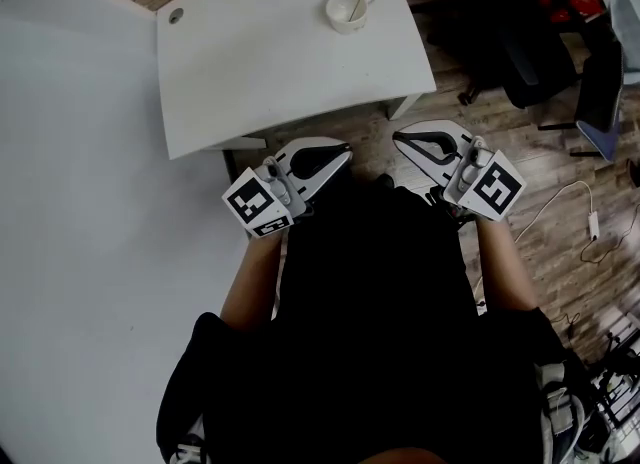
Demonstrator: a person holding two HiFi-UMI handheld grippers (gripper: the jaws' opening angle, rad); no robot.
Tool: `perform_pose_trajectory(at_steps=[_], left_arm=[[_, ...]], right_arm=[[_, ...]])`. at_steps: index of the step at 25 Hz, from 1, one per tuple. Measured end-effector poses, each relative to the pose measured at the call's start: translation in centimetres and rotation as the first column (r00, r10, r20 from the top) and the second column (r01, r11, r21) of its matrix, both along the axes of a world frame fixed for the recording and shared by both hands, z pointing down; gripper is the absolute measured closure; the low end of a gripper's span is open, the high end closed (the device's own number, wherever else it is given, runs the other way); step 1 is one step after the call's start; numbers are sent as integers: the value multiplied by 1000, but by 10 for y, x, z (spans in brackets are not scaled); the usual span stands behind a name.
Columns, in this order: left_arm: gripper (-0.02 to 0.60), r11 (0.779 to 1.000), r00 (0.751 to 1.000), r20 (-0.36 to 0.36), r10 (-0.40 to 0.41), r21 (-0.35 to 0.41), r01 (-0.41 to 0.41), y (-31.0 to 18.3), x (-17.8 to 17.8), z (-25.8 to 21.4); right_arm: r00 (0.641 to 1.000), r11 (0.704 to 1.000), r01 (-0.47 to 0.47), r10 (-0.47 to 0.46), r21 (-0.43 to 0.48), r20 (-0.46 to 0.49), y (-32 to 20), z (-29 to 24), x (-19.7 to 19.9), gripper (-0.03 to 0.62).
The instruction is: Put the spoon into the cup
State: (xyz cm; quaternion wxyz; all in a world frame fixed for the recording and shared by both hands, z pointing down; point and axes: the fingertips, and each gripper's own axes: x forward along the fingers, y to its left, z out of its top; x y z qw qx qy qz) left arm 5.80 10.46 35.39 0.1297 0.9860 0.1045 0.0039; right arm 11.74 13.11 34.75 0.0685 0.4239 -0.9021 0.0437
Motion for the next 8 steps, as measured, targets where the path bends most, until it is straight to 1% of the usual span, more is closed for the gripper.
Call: perform_pose_trajectory(at_steps=[5,8], left_arm=[[565,1000,1000,5,26,16,-26,30,17,2],[565,1000,1000,-1,28,15,-27,44,24,3]], right_arm=[[1000,1000,-11,11,4,14,26,2,15,589],[1000,1000,-17,17,7,-7,36,4,27,589]])
